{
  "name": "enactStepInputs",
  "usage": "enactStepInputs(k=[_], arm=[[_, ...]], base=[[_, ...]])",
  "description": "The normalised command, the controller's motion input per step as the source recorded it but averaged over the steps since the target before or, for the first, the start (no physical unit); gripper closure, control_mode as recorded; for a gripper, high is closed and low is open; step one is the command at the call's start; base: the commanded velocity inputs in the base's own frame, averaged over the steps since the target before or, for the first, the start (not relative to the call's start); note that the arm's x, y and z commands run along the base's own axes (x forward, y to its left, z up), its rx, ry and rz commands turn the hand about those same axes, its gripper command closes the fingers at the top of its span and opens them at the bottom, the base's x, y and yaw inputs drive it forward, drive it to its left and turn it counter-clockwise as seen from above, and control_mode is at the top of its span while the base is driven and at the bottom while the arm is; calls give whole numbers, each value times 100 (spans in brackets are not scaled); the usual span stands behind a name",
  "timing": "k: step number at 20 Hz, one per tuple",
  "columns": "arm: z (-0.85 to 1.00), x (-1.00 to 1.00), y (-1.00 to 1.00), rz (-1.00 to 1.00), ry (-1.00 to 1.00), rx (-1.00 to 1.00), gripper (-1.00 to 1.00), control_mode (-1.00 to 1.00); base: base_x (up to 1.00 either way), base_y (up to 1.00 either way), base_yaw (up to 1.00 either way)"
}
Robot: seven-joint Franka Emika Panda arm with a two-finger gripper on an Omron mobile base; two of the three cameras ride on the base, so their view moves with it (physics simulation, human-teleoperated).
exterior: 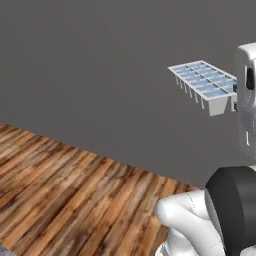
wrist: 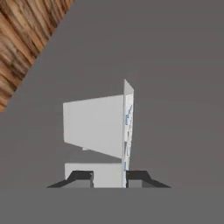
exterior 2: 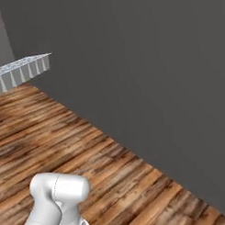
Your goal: Open the freezer door, pick up the ice cube tray from the freezer, and place it on the dining counter.
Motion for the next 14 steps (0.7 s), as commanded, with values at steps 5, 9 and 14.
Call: enactStepInputs(k=[5,9,14], arm=[[0,0,0,0,0,0,100,100],[0,0,0,0,0,0,100,100],[0,0,0,0,0,0,100,100]], base=[[-18,0,100],[-19,3,100],[-18,6,100]])
